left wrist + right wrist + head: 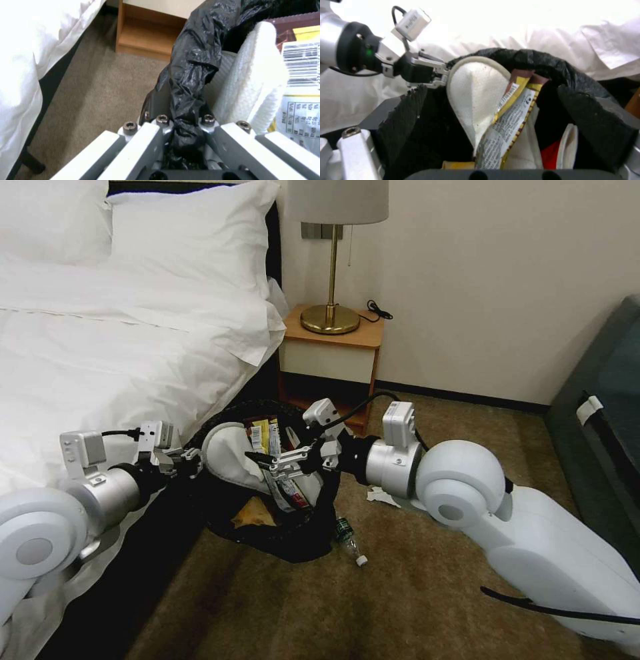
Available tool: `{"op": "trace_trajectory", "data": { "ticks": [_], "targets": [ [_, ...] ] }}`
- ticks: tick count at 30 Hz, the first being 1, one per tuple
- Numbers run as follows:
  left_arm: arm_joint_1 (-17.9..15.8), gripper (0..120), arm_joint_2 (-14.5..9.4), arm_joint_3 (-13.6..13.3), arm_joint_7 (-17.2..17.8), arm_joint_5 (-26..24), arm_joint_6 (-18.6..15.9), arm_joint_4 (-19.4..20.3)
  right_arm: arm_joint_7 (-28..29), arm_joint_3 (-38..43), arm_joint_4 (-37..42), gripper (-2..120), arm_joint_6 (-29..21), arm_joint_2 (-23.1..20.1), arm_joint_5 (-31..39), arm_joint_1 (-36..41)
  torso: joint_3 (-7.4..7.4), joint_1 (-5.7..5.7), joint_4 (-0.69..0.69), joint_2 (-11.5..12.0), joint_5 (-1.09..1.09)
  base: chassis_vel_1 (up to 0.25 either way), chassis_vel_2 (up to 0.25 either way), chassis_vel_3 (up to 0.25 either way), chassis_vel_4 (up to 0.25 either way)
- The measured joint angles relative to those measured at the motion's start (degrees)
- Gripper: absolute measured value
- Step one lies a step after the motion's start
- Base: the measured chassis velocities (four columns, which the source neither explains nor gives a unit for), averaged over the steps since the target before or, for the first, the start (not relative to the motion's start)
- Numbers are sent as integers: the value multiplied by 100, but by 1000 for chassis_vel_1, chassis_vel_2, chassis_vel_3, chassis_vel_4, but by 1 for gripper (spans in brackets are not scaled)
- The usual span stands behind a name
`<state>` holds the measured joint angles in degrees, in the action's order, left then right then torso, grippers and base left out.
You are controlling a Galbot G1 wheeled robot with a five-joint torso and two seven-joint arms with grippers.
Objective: Pick up the trash bin, then pick up the garbage on the floor and place it into the trash bin.
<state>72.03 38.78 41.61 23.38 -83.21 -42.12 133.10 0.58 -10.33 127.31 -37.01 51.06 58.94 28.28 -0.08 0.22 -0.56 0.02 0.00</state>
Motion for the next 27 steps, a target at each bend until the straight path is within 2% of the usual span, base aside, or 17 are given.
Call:
{"op": "trace_trajectory", "data": {
  "ticks": [12,18,23,27],
  "targets": [
    [40,1,69,31,26,11,0,-3,103,626,146,100,86,-96,215,-49,0,0,0,0,0,0,0,0,0],
    [-14,1,63,96,28,-4,-1,-93,257,1249,133,100,779,-196,635,64,0,0,0,0,-1,0,0,0,0],
    [-44,1,70,110,25,-6,-1,-149,294,1532,146,100,962,-290,829,129,0,0,0,0,-1,0,0,0,0],
    [-51,1,107,122,28,-6,-1,-162,642,1757,110,100,1129,-332,1059,173,0,0,0,1,0,0,0,0,0]
  ]
}}
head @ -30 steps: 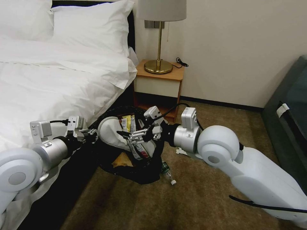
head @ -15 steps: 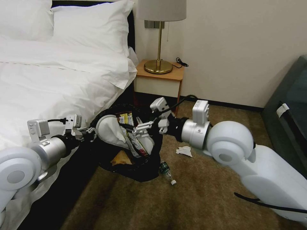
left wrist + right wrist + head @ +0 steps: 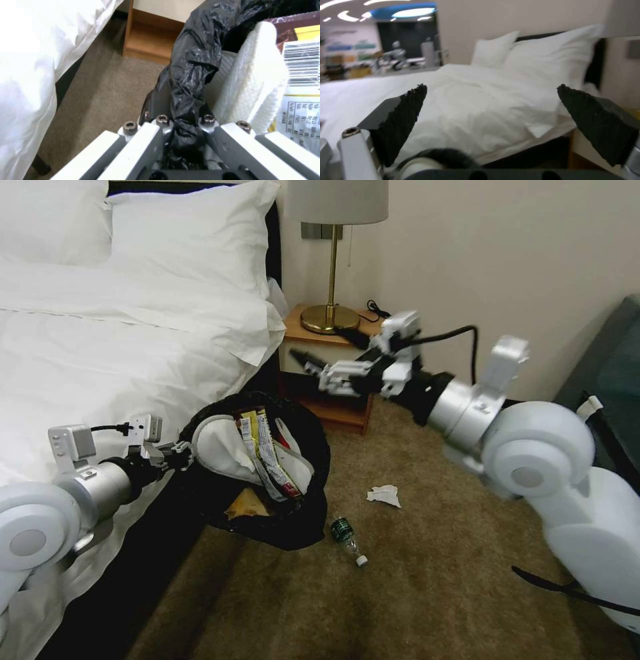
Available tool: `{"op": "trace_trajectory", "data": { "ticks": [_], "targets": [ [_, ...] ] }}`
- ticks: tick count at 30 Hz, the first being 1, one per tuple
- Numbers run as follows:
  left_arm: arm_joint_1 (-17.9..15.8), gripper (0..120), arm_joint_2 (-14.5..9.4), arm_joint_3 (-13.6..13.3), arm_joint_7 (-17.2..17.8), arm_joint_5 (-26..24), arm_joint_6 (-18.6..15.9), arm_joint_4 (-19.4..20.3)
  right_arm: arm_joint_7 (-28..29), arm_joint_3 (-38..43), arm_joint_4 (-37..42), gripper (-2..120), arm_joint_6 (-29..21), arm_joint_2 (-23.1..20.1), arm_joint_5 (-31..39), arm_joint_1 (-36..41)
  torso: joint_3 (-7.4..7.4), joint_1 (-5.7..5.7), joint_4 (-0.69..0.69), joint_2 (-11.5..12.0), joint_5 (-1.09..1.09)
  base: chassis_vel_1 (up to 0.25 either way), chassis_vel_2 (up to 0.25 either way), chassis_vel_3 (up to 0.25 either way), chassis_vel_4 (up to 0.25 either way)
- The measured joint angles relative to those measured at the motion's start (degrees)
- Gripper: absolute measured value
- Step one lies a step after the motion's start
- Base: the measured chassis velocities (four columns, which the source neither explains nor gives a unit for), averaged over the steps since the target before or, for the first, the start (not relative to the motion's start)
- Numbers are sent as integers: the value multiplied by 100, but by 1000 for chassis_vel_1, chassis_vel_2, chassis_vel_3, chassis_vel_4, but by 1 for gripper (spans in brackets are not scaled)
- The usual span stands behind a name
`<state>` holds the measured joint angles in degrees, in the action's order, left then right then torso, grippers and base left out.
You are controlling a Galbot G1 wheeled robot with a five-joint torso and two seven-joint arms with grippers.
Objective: Pick up the trash bin, then pick up the garbage on the floor and place it into the trash bin.
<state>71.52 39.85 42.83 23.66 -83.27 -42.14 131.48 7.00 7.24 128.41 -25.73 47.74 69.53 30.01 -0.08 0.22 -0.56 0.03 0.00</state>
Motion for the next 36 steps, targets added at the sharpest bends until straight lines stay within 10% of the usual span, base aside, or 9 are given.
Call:
{"op": "trace_trajectory", "data": {
  "ticks": [13,36],
  "targets": [
    [-89,1,-48,205,46,-148,0,26,-35,672,-1029,100,-12,-312,-1143,1423,0,0,-1,0,0,0,0,0,0],
    [-528,1,-255,250,157,-549,-1,49,-1852,-480,-4239,100,771,783,-3654,2182,0,0,0,0,0,0,0,0,0]
  ]
}}
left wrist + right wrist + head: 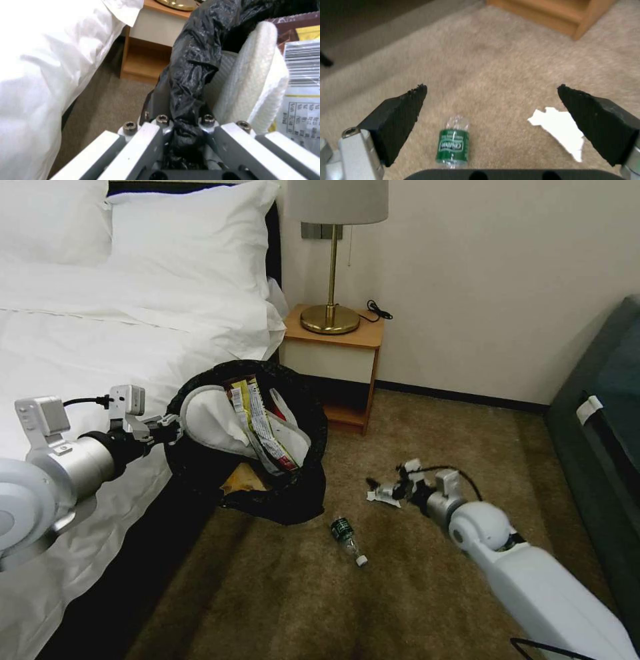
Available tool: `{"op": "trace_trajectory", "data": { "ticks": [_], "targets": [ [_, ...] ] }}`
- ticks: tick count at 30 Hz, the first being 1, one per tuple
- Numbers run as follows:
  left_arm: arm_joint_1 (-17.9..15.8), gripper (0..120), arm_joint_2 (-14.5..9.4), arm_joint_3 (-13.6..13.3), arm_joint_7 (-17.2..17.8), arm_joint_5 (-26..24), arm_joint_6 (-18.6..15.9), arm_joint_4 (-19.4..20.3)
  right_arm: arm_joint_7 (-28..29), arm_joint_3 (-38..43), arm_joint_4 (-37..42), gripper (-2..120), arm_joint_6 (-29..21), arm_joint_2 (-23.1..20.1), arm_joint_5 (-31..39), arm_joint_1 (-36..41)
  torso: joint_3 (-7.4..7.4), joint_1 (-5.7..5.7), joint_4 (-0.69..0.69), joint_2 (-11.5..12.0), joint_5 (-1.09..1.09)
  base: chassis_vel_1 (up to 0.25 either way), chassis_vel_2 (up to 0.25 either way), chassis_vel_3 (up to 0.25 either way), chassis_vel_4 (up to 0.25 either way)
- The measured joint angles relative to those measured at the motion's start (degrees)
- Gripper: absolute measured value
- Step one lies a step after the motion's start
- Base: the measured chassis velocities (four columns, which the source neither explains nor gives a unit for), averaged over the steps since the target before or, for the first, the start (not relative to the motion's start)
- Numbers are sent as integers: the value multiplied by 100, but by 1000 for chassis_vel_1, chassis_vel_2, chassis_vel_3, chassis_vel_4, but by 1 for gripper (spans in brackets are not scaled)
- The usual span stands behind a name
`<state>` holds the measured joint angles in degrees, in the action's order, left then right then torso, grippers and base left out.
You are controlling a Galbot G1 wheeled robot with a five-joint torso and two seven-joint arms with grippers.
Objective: Pick up the trash bin, then pick up the garbage on the floor and place it into the trash bin.
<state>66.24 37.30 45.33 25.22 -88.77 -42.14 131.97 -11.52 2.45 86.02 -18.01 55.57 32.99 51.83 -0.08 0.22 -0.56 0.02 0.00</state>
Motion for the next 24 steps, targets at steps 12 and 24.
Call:
{"op": "trace_trajectory", "data": {
  "ticks": [12,24],
  "targets": [
    [-43,1,-70,-55,-22,-27,0,-6,-474,-490,-1279,100,540,654,-642,-180,0,0,-1,0,0,0,0,0,0],
    [-3,1,-132,-75,-33,-50,0,54,-408,-312,-2549,100,771,1685,-1086,-370,0,0,0,-1,2,0,0,0,0]
  ]
}}
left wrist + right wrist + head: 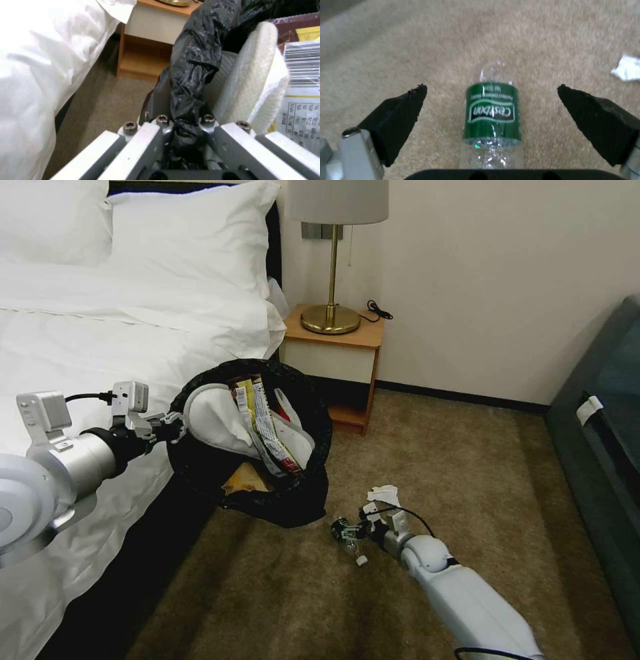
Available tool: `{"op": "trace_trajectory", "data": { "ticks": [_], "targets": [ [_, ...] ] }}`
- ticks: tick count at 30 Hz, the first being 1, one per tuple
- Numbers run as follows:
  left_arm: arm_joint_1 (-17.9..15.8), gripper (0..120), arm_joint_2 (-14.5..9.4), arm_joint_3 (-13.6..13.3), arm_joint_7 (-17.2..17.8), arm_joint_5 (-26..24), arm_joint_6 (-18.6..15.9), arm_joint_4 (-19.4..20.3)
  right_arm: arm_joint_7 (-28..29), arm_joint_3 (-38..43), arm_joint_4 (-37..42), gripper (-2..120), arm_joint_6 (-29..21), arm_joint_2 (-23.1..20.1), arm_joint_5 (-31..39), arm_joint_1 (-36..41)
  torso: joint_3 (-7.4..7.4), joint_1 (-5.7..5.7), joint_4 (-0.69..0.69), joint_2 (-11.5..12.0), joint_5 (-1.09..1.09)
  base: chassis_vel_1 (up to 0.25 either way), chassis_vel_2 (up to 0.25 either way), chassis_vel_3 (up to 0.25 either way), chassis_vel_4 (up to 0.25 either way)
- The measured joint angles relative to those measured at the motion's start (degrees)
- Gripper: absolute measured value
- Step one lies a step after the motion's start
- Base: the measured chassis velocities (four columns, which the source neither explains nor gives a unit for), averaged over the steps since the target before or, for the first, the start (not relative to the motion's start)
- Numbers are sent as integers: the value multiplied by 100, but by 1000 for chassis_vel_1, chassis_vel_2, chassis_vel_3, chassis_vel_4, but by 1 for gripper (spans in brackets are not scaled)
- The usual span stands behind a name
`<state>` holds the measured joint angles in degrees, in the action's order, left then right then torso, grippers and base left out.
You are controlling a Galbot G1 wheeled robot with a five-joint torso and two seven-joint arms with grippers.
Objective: Pick up the trash bin, then pick up the garbage on the floor and place it into the trash bin.
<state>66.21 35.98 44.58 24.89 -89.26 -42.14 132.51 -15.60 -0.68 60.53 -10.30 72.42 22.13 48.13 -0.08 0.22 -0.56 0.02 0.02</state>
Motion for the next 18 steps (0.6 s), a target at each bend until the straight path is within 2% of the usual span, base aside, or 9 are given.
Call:
{"op": "trace_trajectory", "data": {
  "ticks": [7,18],
  "targets": [
    [8,1,-37,-12,-9,-1,0,22,48,151,-619,100,81,366,-245,-145,0,0,1,0,-1,0,0,0,0],
    [9,1,-39,-45,-26,6,0,30,85,171,-1182,100,144,553,-471,-219,0,0,0,0,-1,0,0,0,0]
  ]
}}
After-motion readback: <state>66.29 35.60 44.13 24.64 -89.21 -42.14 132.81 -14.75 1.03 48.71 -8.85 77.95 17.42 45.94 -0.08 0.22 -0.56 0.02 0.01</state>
